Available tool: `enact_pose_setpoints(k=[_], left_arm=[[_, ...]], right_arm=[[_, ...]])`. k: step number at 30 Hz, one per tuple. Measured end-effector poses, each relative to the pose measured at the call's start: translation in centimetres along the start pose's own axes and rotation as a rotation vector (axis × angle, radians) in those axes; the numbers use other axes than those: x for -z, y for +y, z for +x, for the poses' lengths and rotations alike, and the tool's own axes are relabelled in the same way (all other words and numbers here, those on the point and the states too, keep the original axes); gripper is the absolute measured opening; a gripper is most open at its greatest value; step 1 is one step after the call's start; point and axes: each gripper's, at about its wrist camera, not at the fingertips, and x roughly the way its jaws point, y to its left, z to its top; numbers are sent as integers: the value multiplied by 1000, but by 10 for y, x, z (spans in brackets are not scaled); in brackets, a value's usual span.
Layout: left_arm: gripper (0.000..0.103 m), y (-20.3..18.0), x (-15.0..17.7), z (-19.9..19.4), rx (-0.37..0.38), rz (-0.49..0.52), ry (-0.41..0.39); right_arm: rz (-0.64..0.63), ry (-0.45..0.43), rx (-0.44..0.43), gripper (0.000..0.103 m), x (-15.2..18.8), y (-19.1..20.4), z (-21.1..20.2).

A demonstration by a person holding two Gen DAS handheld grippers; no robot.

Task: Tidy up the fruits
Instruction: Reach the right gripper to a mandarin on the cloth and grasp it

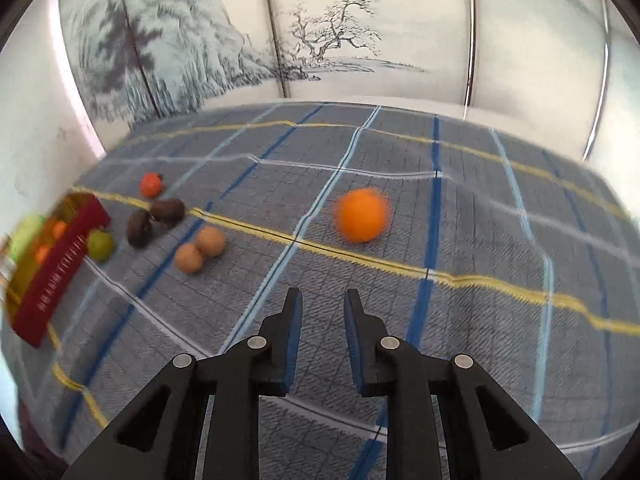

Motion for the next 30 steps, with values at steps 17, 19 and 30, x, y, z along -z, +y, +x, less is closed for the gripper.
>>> enact_pose_setpoints(k=[17,19,30], left_arm=[[98,-40,-6,38,49,43,82],[98,-42,-8,48,59,46,102],[98,-27,-15,87,56,-34,172]], right_arm=[[10,-104,262,82,-123,-130,44],[12,-85,274,82,-145,-151,73],[9,93,61,37,-143,-142,134]])
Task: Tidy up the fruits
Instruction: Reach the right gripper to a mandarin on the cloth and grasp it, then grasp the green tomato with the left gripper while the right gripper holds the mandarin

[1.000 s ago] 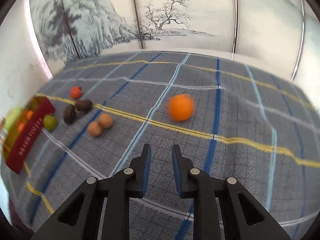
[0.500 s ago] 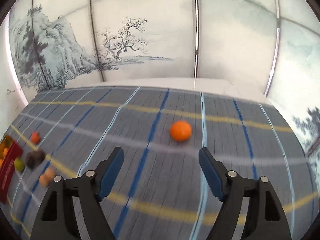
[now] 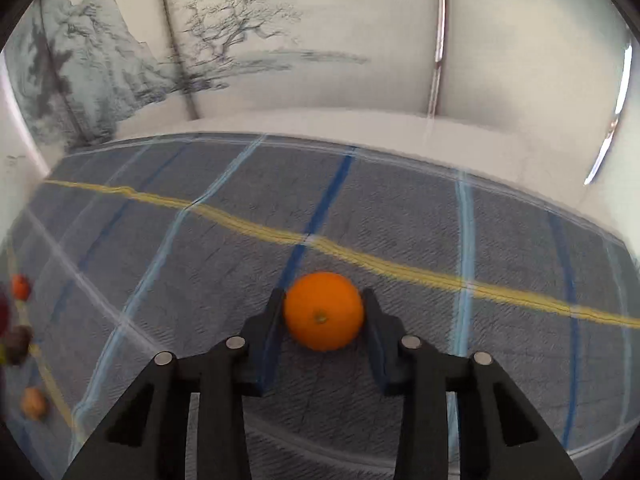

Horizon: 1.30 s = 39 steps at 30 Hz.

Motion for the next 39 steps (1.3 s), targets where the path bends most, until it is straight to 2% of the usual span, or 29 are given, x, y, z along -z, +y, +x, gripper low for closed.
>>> enact_pose_setpoints(k=[7,10,13,17,18,21,24,26,27,30,32,35,39], left_arm=[[98,-2,2,3,-20,26,-9],[98,0,3,-3,-42,25,-25],[98,9,5,-5,-40,-9,-24],[97,13,3,-10,-3,-1,-51],[96,13,0,-9,33,21,-50],[89,10,-9,-6,81,113,-35],[76,7,-19,1,127,197,-18],[73,8,-28,11,173,239,12],[73,9,-33,20,195,263,38],[63,12,-42,42,240,295,111],[61,13,-46,59,269,316,168],[58,14,-48,79,258,344,227],[56,20,-46,99,274,330,302]], right_arm=[[-30,-13,49,35,0,5,1],[-24,-60,11,35,13,16,-24],[-38,-107,-75,35,38,46,-70],[-33,-97,-169,35,92,86,-108],[-29,-87,-181,35,107,94,-111],[-52,-61,-134,35,142,112,-114],[-8,-59,-169,35,155,114,-118],[-17,-78,-141,35,154,117,-120],[-16,-70,-145,35,154,118,-118],[-3,-50,-166,35,156,122,-111],[-37,-34,-150,35,158,129,-109],[-41,-28,-152,35,159,129,-109],[-23,-18,-164,35,159,127,-107]])
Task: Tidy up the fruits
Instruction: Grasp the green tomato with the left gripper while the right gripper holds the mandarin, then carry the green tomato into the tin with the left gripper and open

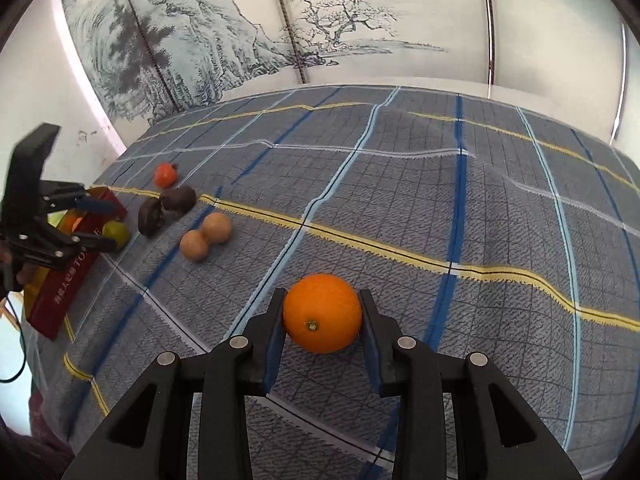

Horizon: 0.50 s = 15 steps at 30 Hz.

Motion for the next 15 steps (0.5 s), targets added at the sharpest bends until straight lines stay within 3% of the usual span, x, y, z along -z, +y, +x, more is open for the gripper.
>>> enact_pose_setpoints(k=[2,5,9,15], left_arm=[[43,-3,3,3,-11,25,5],[34,-9,5,4,-38,26,9],[33,-13,13,-3,-70,-64,-25],[33,-38,29,-45,-65,-222,-193]], right_arm=[[-7,4,5,35,0,2,1],[-5,4,4,36,0,3,1],[-16,7,20,36,-1,6,3],[-19,8,28,36,0,10,5]])
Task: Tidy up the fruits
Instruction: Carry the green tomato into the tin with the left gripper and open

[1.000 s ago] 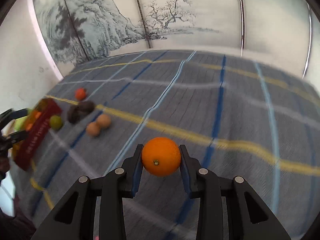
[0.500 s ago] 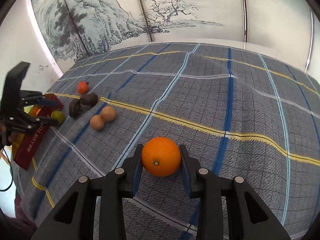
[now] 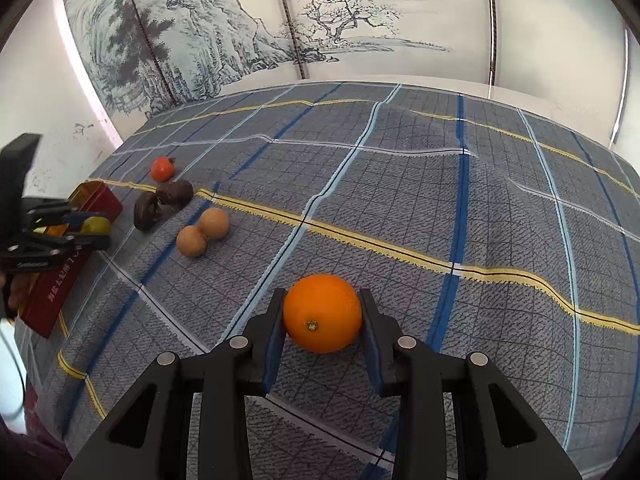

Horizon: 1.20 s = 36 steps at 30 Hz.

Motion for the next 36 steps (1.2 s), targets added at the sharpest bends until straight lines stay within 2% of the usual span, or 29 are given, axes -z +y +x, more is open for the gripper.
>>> enact_pose_setpoints(k=[4,10,17,26,31,36], left_arm=[[33,-15,11,-35,-57,-66,-103],[33,-6,24,-67,-78,-166,-166],[33,25,54,-87,-141,-251,-178],[33,65,91,-96,-271,-331,-206],[34,82,104,-94,-309,-341,-232],[34,95,114,-90,-312,-370,-230]], right_arm=[[-1,1,12,36,0,1,1],[18,-1,37,36,-1,2,3],[-26,7,150,36,-1,18,6],[-18,7,154,36,-1,17,6],[-23,8,160,36,-1,17,6],[-32,10,171,36,-1,18,6]])
